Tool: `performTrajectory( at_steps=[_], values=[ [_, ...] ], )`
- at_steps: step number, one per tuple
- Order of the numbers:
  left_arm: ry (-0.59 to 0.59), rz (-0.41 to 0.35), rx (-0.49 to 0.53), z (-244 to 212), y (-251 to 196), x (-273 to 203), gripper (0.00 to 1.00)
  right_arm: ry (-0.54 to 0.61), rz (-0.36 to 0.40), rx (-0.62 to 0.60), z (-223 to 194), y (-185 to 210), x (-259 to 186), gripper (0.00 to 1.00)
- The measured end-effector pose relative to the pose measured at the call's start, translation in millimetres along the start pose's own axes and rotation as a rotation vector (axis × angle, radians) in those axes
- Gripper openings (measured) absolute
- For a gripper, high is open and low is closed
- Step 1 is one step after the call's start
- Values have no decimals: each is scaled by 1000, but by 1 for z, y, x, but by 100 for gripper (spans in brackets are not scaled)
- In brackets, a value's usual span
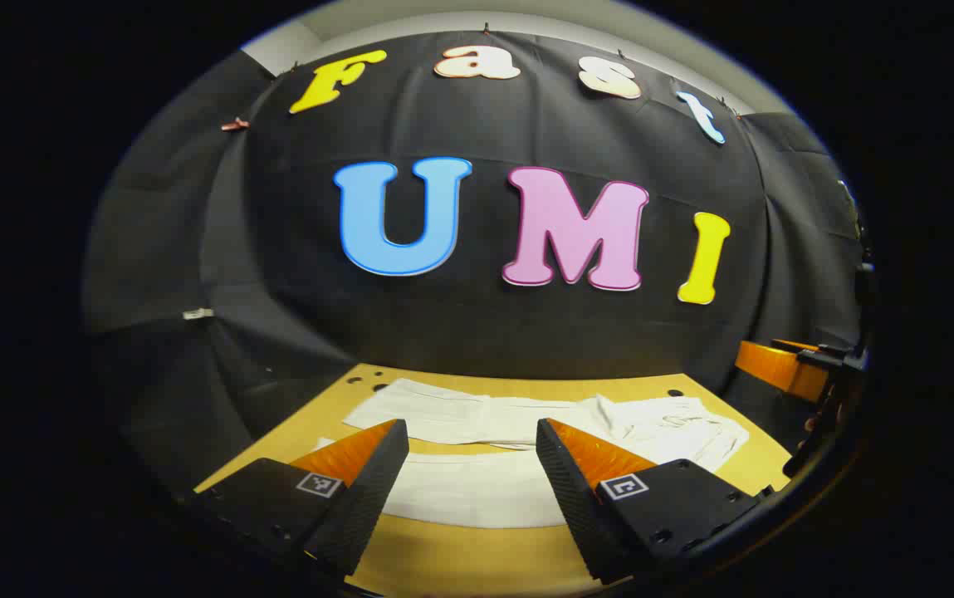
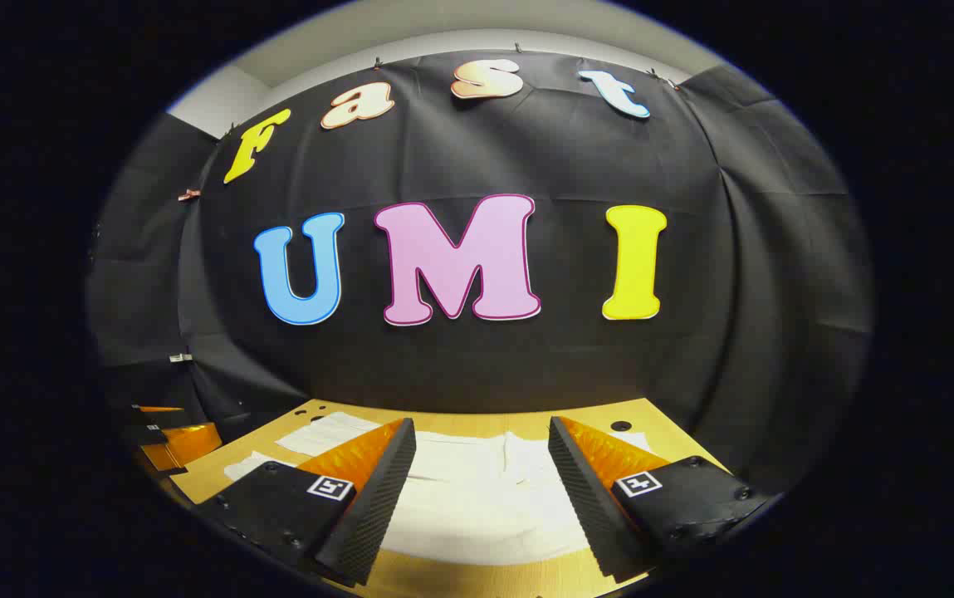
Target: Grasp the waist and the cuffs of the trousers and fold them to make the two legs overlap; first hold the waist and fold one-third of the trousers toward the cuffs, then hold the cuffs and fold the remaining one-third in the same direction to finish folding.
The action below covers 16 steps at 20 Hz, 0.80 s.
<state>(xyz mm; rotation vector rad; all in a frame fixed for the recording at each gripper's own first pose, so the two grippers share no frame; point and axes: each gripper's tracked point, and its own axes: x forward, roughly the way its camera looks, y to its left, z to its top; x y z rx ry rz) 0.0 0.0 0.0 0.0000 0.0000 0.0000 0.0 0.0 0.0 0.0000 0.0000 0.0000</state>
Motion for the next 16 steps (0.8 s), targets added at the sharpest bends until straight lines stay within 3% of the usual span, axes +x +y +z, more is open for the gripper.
performTrajectory(
  at_steps=[5, 9, 16],
  values=[
    [-13, 1, 54, 9, -6, 28, 97, 14, 17, -56, -7, -13, 10, 98],
    [-15, 16, 31, 7, -9, 40, 97, 36, 15, -68, -19, -20, 17, 98],
    [6, 91, 24, -12, 8, 43, 97, 61, 27, -88, -31, -28, 25, 99]
  ],
)
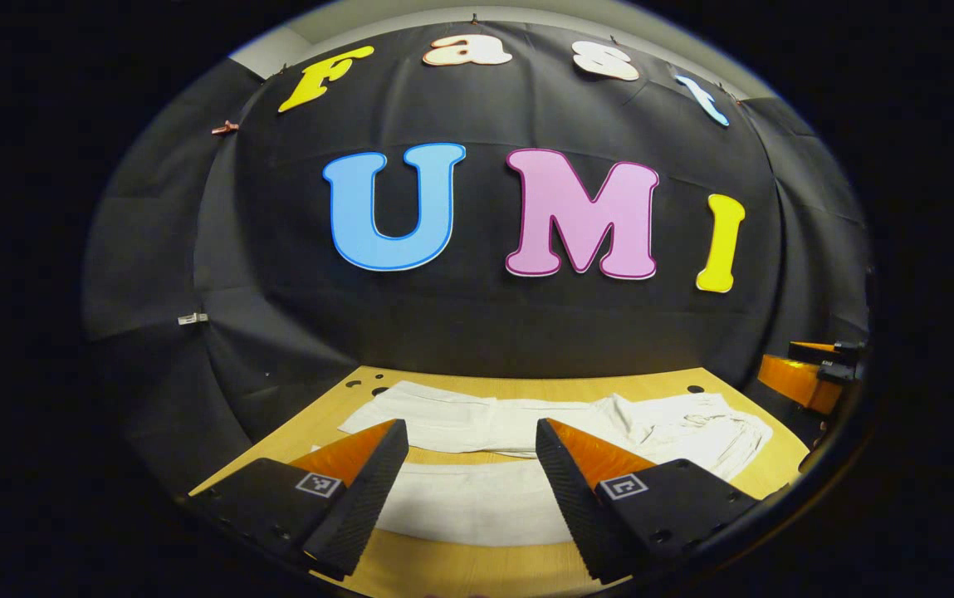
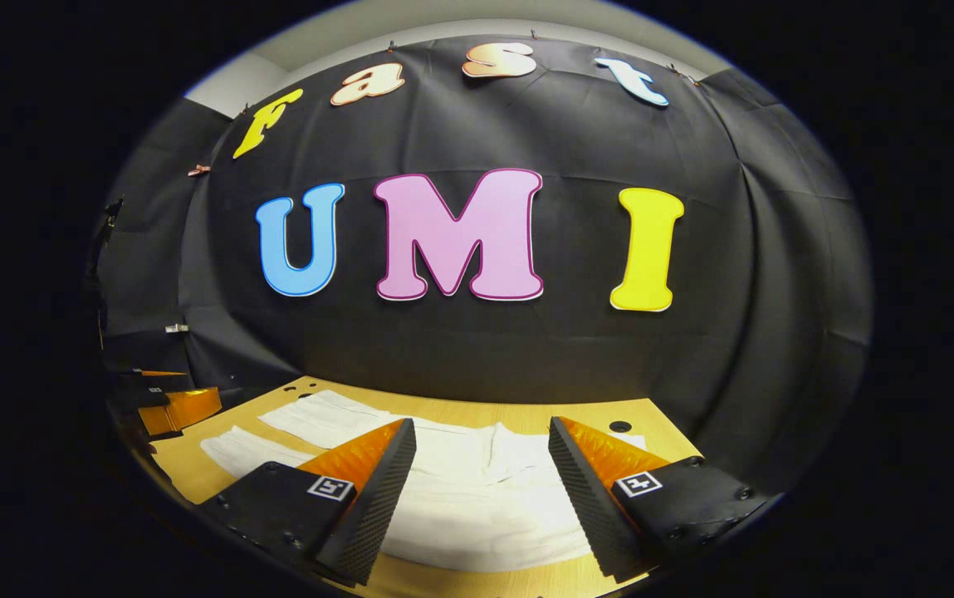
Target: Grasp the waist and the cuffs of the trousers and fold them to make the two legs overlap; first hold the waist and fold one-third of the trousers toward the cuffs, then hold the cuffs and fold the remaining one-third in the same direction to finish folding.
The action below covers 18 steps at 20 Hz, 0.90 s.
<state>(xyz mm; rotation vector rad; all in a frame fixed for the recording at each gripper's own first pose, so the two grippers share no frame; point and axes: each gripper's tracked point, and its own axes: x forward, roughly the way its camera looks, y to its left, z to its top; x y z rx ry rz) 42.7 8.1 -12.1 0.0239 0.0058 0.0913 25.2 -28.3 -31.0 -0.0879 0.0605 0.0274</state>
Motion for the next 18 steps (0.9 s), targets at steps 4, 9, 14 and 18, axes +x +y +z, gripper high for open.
performTrajectory(
  at_steps=[4, 9, 14, 18],
  values=[
    [13, 25, 6, -9, 5, -2, 97, 16, -6, -29, -8, -7, 4, 98],
    [30, 45, 17, -17, 13, -4, 97, 63, -31, -109, -25, -24, 11, 97],
    [60, 65, 17, -28, 21, -3, 97, 102, -16, -203, -43, -44, 16, 97],
    [67, 92, 24, -30, 29, -4, 97, 108, 34, -369, -51, -62, 20, 97]
  ],
)
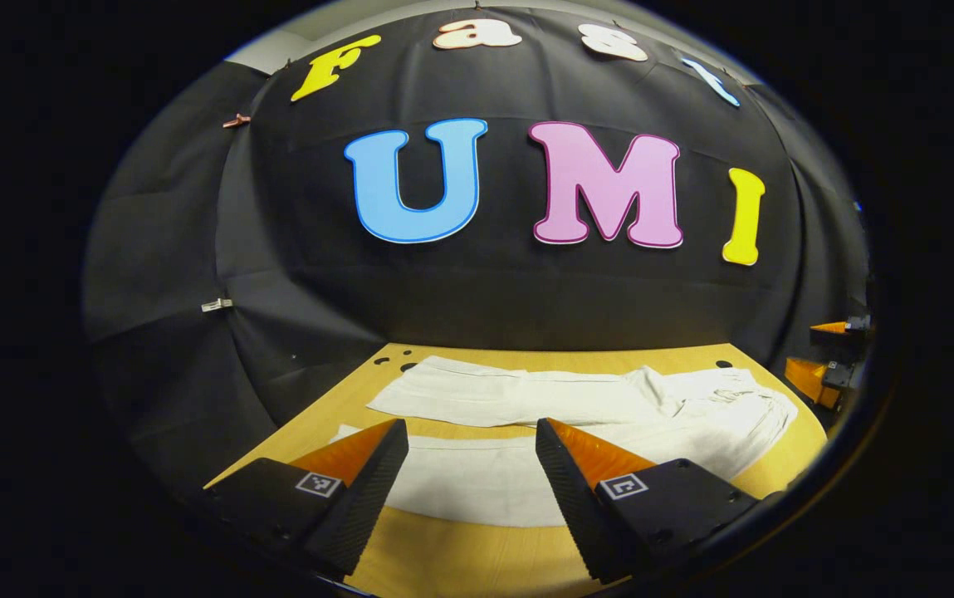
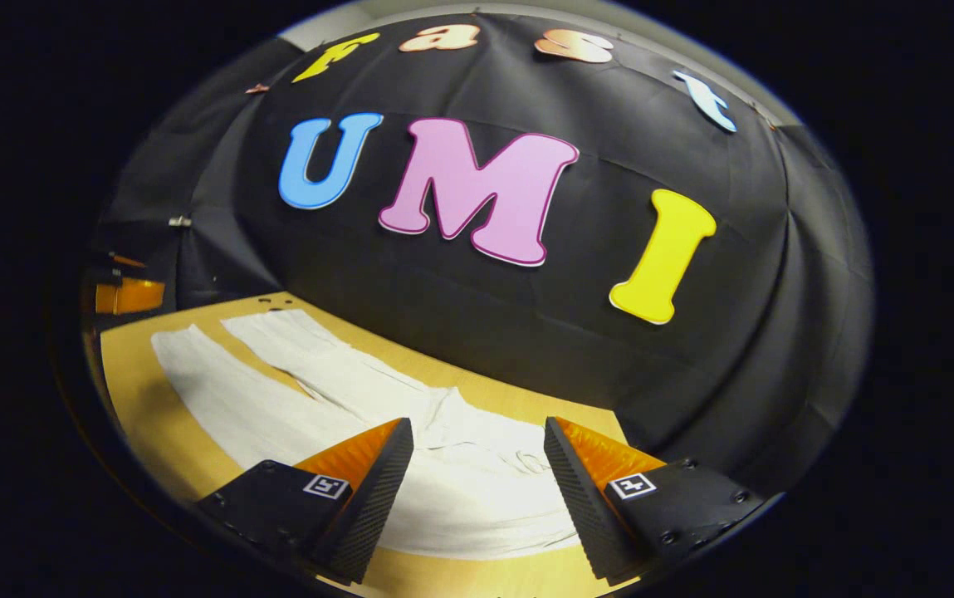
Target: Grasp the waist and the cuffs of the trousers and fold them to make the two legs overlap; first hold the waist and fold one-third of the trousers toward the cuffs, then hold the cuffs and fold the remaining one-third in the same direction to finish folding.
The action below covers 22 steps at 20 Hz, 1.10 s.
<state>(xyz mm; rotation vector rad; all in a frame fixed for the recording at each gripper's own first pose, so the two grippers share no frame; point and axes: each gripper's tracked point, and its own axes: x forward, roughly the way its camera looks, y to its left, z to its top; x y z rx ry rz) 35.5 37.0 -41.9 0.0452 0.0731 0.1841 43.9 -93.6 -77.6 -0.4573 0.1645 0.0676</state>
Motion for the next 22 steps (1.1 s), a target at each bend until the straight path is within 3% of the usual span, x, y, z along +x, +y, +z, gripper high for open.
performTrajectory(
  at_steps=[9, 22],
  values=[
    [38, 20, 75, -13, 17, -7, 98, 20, 97, -278, -34, -38, 10, 97],
    [161, 31, 131, -53, 28, -17, 99, 303, 192, -452, -170, -75, 8, 97]
  ],
)
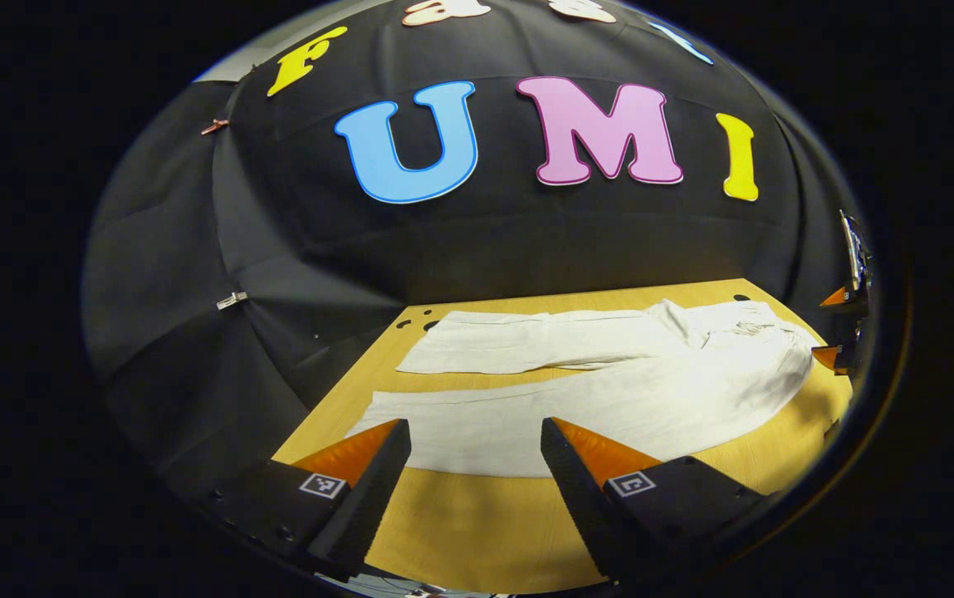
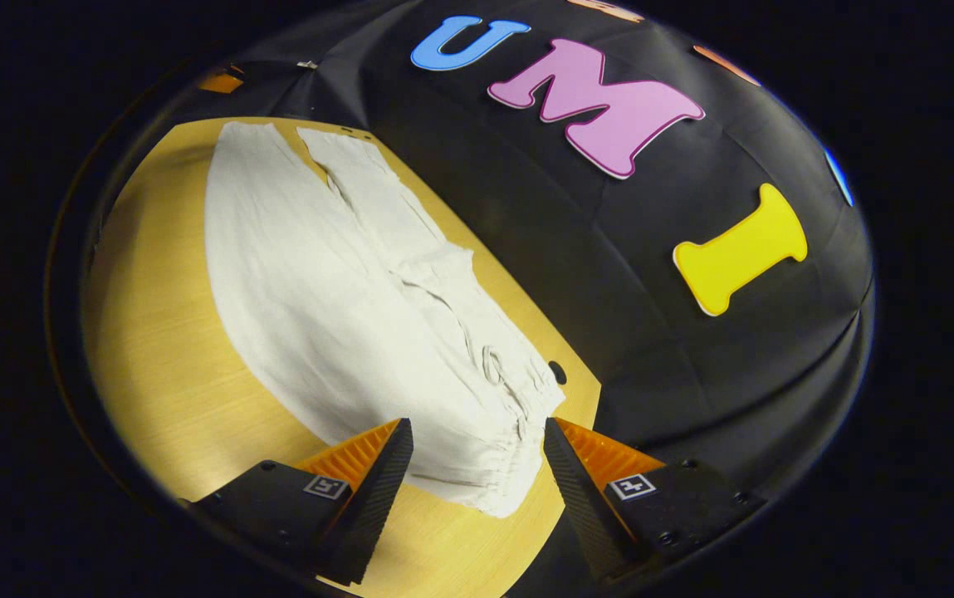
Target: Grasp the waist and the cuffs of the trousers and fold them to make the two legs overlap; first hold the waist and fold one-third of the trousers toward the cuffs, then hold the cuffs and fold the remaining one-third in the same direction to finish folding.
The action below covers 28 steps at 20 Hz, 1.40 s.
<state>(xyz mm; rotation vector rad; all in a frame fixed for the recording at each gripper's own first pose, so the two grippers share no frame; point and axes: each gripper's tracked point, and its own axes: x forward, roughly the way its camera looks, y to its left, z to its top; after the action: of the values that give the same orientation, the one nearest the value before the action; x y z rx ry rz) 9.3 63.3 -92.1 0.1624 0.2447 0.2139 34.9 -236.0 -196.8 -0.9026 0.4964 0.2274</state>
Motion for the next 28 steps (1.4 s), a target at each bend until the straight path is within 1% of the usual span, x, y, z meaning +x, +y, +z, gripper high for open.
performTrajectory(
  at_steps=[2, 6, 11, 13, 19, 20, 23, 24, 25, 26, 27, 28],
  values=[
    [8, -8, 12, -1, -1, 1, 99, 12, 39, -11, -7, 10, 2, 97],
    [33, -20, 33, -7, -3, 10, 99, 22, 107, -84, -18, 31, 5, 97],
    [67, -14, 39, -21, 6, 17, 99, 84, 144, -176, -45, 45, 14, 97],
    [85, -6, 34, -27, 11, 18, 99, 102, 147, -230, -49, 48, 22, 97],
    [122, 25, 20, -42, 24, 19, 99, 74, 60, -405, -28, 43, 57, 95],
    [124, 31, 19, -43, 27, 19, 98, 71, 49, -440, -24, 43, 62, 94],
    [139, 49, 20, -54, 37, 20, 99, 72, 40, -497, -17, 46, 74, 92],
    [148, 58, 26, -59, 42, 21, 99, 77, 45, -497, -17, 47, 76, 88],
    [157, 66, 37, -64, 48, 24, 99, 88, 56, -489, -18, 50, 77, 86],
    [163, 72, 54, -68, 55, 26, 99, 96, 68, -480, -20, 51, 79, 79],
    [169, 80, 78, -73, 64, 29, 99, 99, 77, -477, -21, 52, 79, 74],
    [172, 88, 108, -76, 73, 33, 99, 108, 100, -470, -24, 58, 79, 62]
  ],
)
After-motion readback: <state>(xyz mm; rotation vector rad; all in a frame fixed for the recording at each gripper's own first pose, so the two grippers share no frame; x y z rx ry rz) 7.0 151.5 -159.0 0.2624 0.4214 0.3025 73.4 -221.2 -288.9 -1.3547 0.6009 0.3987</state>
